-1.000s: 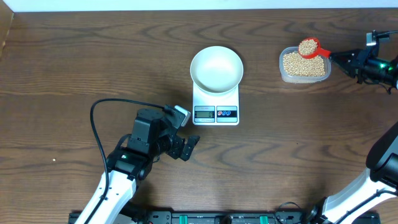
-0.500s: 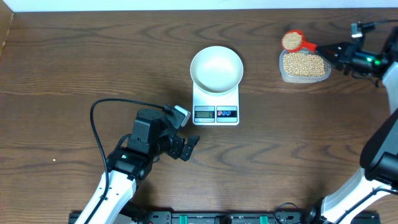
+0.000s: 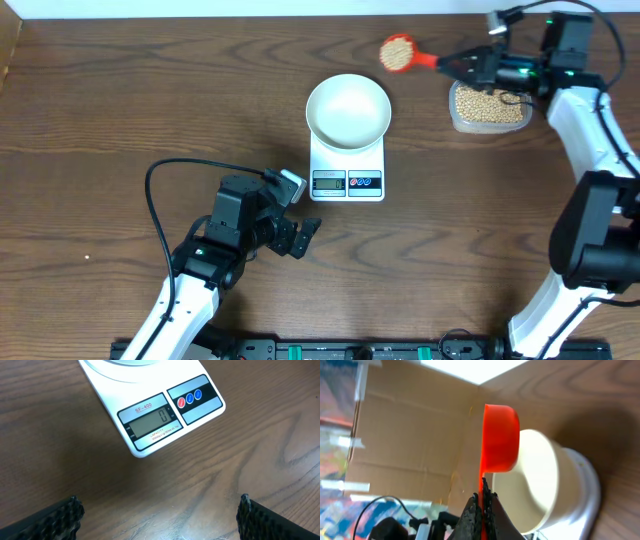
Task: Scoop item into bowl and weigh 50g on scale
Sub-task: 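Lift the filled scoop and carry it toward the bowl, then tip the scoop over the bowl to pour soybeans in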
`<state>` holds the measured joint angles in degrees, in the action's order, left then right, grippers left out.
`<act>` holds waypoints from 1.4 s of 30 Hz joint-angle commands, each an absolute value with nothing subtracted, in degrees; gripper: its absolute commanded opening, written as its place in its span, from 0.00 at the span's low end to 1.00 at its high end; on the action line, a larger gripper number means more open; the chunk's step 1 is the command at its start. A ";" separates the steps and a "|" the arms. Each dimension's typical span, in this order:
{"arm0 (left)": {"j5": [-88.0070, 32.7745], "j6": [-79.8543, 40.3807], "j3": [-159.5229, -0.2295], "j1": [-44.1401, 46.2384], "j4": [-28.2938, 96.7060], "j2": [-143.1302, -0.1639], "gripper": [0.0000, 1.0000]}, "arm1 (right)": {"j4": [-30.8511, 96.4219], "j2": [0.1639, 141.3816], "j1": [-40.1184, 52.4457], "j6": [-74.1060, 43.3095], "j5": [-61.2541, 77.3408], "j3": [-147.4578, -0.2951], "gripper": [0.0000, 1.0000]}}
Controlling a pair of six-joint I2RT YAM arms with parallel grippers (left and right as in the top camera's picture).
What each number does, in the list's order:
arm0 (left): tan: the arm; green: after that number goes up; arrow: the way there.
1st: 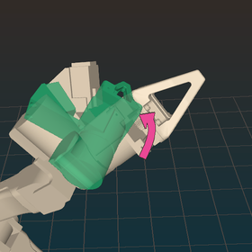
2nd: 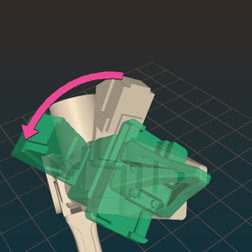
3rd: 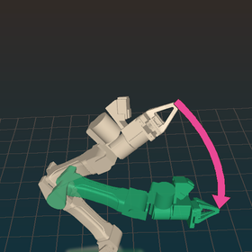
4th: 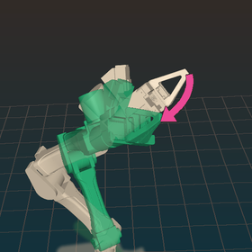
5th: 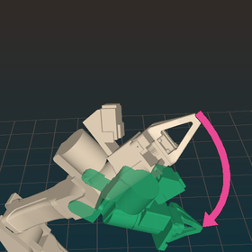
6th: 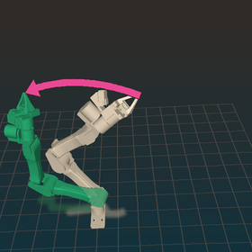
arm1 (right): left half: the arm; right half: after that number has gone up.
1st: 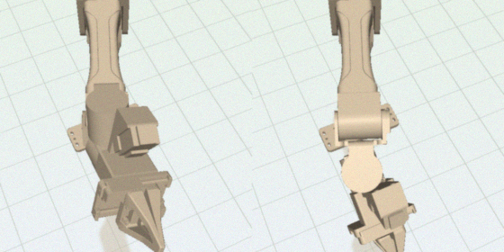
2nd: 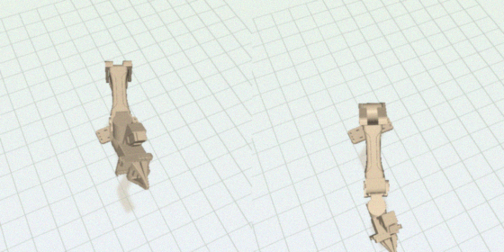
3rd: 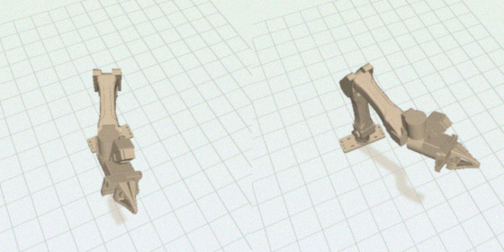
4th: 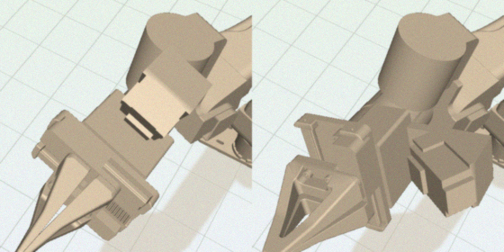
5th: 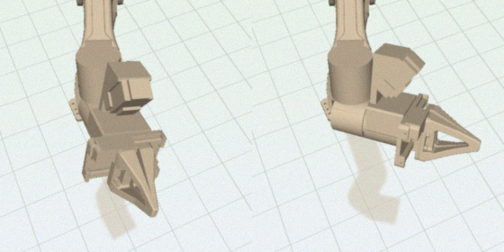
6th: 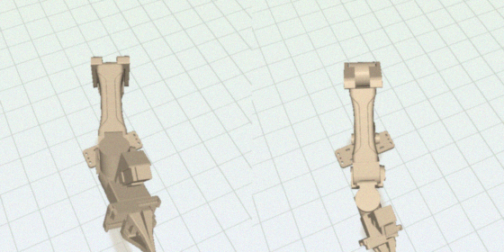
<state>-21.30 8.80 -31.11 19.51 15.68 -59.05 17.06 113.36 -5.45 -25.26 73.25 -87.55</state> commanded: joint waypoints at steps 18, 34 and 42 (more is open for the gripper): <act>-21.41 8.29 -31.11 19.35 15.77 -59.11 1.00 | 34.76 113.58 1.67 -10.09 67.72 -87.59 0.01; -21.41 8.32 -31.11 19.35 15.77 -59.11 1.00 | 38.81 113.58 8.12 -4.78 49.95 -92.07 0.01; -21.41 8.29 -31.11 19.35 15.77 -59.11 1.00 | 47.40 113.58 10.83 0.40 38.70 -99.94 0.01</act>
<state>-21.30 8.80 -31.11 19.51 15.68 -59.05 45.52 113.56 9.19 -3.55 44.34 -95.90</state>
